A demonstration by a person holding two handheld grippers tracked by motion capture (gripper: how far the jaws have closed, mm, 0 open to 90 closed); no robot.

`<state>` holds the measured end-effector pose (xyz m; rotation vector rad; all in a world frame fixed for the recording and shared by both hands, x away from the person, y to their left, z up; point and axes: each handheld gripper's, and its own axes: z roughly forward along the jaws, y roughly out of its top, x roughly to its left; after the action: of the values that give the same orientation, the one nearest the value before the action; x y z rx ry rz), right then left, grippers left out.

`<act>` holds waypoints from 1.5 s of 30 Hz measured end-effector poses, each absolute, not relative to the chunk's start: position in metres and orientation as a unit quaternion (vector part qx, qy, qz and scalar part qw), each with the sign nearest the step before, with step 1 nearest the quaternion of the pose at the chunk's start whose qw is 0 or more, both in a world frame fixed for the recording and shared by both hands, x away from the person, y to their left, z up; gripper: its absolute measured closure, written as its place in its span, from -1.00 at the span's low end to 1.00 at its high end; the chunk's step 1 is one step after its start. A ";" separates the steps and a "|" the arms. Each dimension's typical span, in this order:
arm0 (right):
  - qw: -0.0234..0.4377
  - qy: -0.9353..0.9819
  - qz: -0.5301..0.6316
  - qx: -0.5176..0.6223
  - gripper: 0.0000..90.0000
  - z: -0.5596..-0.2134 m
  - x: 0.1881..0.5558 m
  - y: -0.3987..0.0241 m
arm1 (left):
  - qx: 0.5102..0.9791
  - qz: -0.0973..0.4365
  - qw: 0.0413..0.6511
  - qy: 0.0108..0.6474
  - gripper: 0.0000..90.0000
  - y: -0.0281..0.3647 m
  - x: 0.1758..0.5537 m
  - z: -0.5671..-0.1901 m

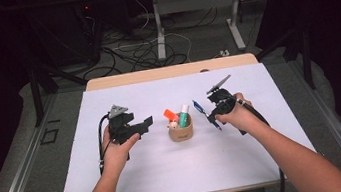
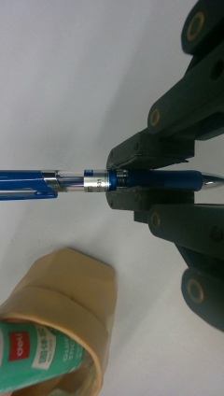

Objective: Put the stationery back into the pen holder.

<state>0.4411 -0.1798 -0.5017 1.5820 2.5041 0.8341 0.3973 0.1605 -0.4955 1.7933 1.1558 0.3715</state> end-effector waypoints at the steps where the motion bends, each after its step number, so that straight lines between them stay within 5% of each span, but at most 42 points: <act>1: 0.033 0.816 0.262 0.514 0.77 -0.499 0.441 -0.181 | 0.731 0.151 0.469 0.472 -0.60 0.161 0.397 -0.495; 27: 0.123 0.848 0.319 0.405 0.77 -0.462 0.408 -0.181 | 0.732 0.151 0.471 0.469 -0.59 0.160 0.398 -0.493; 33: 0.176 0.863 0.320 0.349 0.77 -0.451 0.395 -0.180 | 0.733 0.151 0.471 0.467 -0.59 0.158 0.398 -0.492; 45: 0.353 0.880 0.294 0.121 0.77 -0.450 0.361 -0.168 | 0.732 0.153 0.471 0.467 -0.59 0.159 0.398 -0.491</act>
<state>0.3614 -0.1685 -0.4496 0.3140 2.2753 0.7615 0.3980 0.1591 -0.4910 1.7938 1.1430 0.3743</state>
